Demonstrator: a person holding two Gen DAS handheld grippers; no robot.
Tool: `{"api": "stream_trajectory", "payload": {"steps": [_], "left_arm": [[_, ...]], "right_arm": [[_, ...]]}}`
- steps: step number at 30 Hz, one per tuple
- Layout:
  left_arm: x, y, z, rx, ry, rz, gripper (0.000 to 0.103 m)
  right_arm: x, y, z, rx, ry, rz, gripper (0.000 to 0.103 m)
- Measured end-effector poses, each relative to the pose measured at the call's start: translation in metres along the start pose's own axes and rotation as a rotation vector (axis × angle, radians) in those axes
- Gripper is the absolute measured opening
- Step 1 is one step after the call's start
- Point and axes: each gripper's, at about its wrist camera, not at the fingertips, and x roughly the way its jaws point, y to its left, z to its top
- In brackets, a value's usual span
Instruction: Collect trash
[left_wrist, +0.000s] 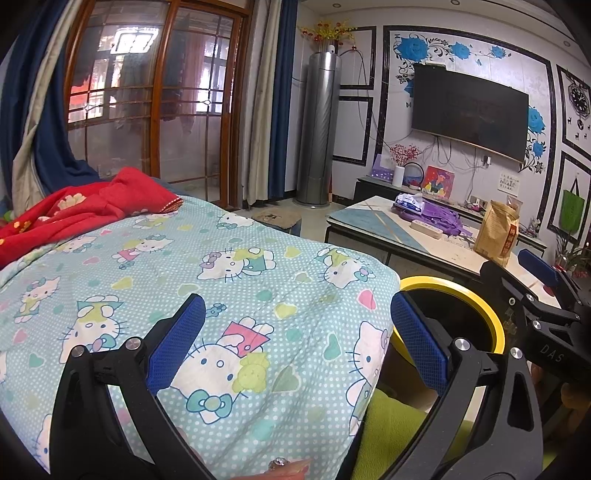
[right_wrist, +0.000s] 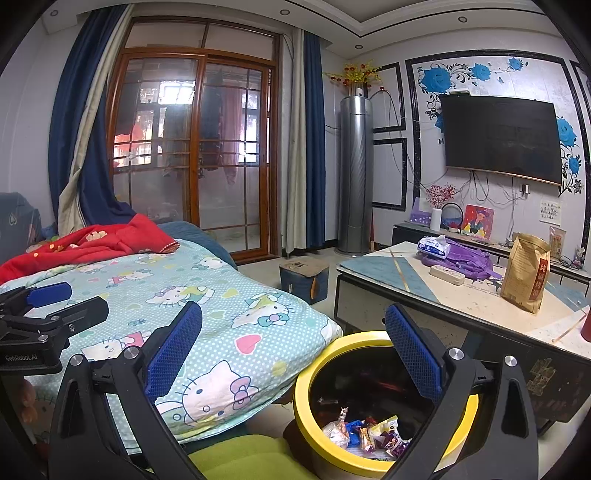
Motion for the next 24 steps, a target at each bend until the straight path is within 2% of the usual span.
{"api": "stream_trajectory", "payload": {"steps": [24], "left_arm": [[-0.0010,-0.0008,0.0006,-0.007,0.004,-0.005,0.092]], "right_arm": [[0.0000,-0.0005,0.0007,0.001,0.001,0.000,0.097]]}}
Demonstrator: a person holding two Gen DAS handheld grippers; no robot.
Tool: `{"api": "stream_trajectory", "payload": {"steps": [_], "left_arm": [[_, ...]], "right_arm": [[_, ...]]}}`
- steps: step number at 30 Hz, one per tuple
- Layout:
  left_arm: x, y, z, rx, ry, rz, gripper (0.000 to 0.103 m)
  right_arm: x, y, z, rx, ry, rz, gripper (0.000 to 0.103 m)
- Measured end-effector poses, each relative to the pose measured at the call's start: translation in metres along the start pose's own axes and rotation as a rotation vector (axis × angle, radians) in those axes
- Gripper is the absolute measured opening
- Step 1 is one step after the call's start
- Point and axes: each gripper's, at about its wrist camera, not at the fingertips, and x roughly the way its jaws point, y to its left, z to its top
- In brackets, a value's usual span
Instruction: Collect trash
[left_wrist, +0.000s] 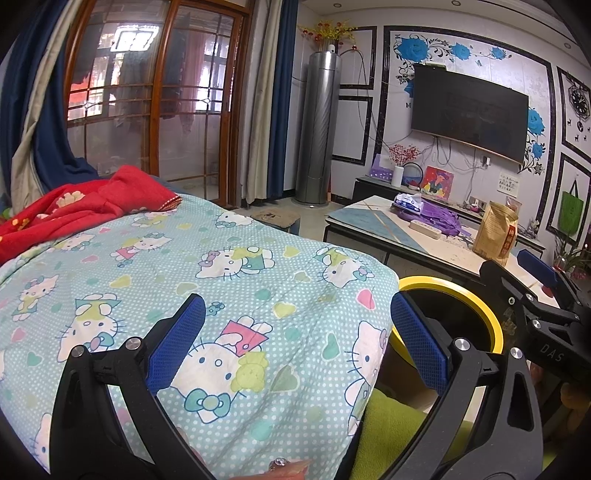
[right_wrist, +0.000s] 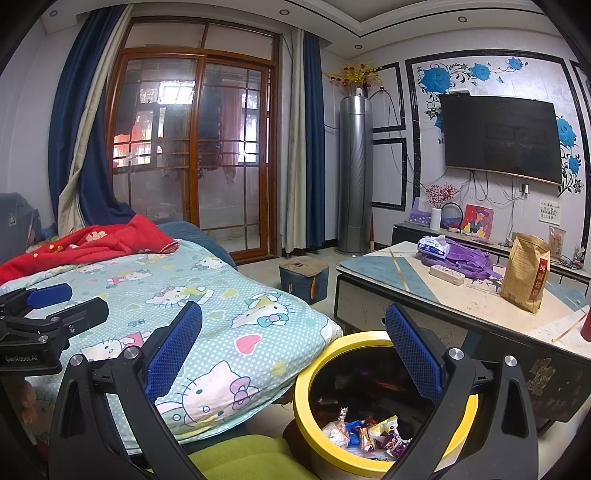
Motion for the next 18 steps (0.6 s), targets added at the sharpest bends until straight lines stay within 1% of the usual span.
{"api": "stream_trajectory", "payload": {"steps": [7,10,13,16,18], "left_arm": [[0.001,0.000,0.000,0.004,0.005,0.000,0.092],[0.005,-0.002,-0.003,0.006,0.025,-0.006,0.092],[0.011,-0.002,-0.004,0.003,0.050,0.022,0.092],[0.010,0.006,-0.002,-0.032,0.056,0.025,0.092],[0.008,0.021,0.004,-0.087,0.069,0.031,0.092]], "right_arm": [[0.000,-0.001,-0.001,0.001,-0.001,-0.001,0.097],[-0.001,-0.001,-0.001,0.002,-0.005,-0.005,0.097],[-0.003,-0.006,0.001,0.016,-0.014,-0.009,0.097],[0.001,-0.008,0.009,0.035,-0.007,-0.012,0.097],[0.006,-0.002,0.018,0.038,0.006,0.009,0.097]]}}
